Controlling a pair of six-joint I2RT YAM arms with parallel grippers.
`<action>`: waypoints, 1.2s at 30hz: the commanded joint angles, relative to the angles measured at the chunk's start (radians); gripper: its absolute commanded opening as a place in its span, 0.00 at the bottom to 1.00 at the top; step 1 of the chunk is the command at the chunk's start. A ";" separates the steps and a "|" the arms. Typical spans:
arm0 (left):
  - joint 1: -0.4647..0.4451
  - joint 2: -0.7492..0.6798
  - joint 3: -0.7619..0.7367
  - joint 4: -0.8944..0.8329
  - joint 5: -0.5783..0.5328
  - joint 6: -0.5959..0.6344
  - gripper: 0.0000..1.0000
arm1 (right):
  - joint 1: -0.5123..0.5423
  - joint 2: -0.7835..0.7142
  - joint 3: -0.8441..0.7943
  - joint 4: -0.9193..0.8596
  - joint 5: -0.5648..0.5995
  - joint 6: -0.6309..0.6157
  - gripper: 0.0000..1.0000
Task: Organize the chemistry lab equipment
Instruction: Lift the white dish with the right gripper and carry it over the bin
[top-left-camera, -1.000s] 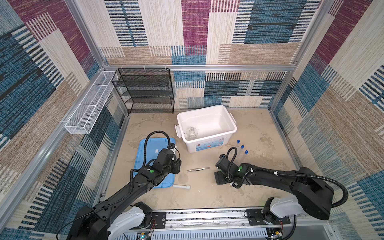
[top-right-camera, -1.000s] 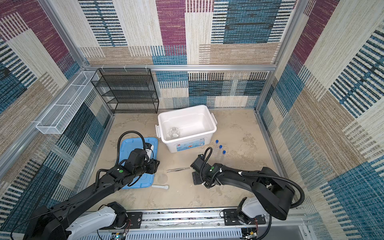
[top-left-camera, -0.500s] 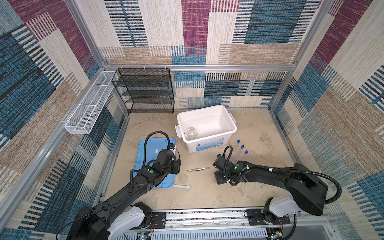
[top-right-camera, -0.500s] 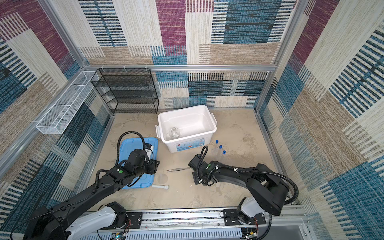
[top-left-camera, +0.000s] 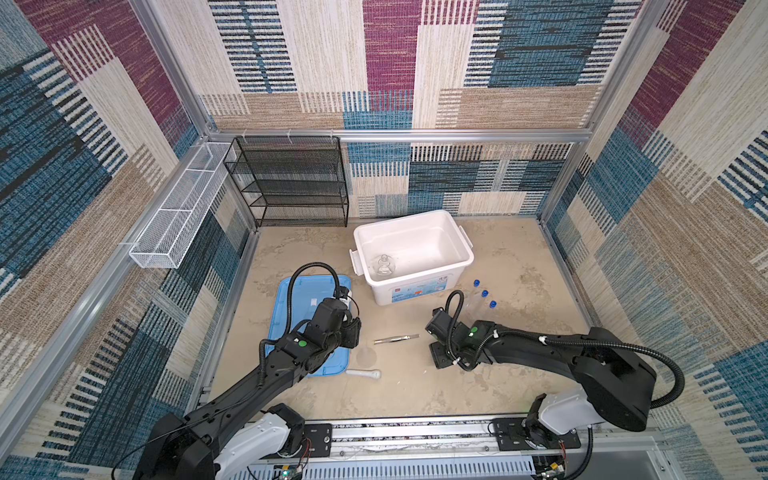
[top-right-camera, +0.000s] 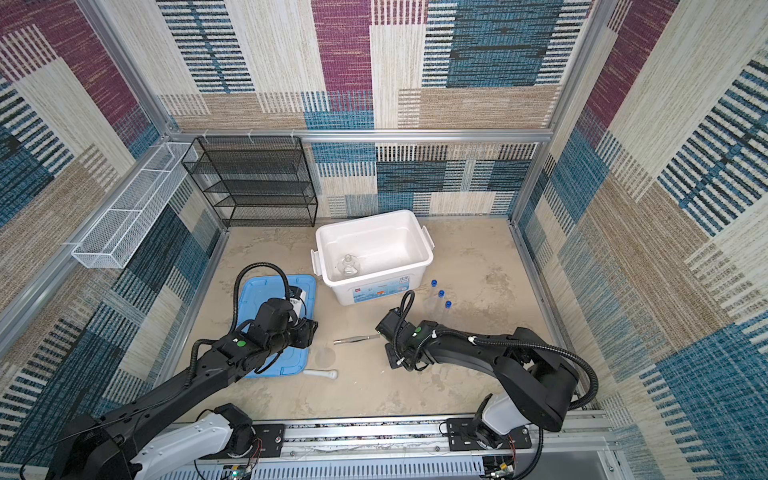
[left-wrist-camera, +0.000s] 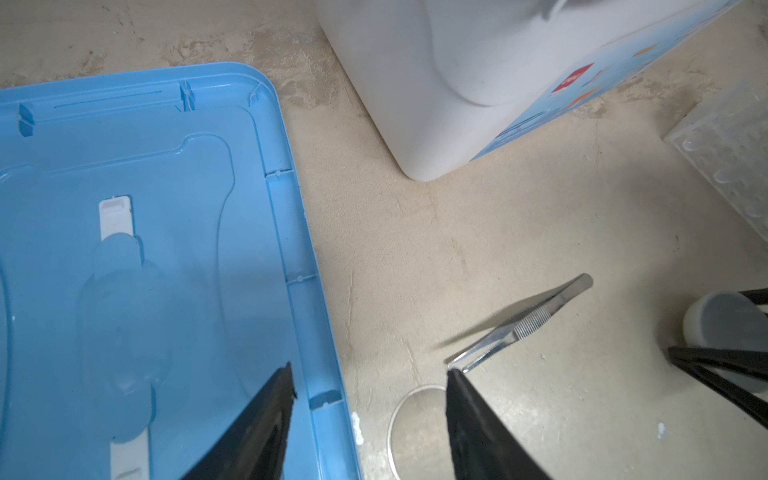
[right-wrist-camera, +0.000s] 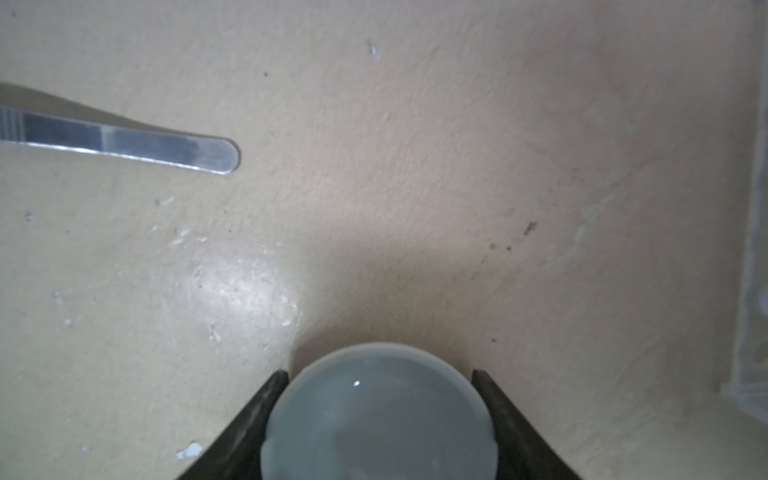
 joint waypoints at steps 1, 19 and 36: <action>0.001 -0.004 -0.004 0.002 -0.006 -0.010 0.61 | 0.001 -0.021 0.025 0.000 0.009 -0.009 0.58; 0.000 0.000 0.003 0.001 -0.007 0.001 0.61 | -0.047 -0.106 0.289 -0.004 -0.009 -0.200 0.58; -0.001 -0.003 0.004 -0.009 0.001 0.007 0.61 | -0.203 0.131 0.742 0.034 -0.083 -0.558 0.59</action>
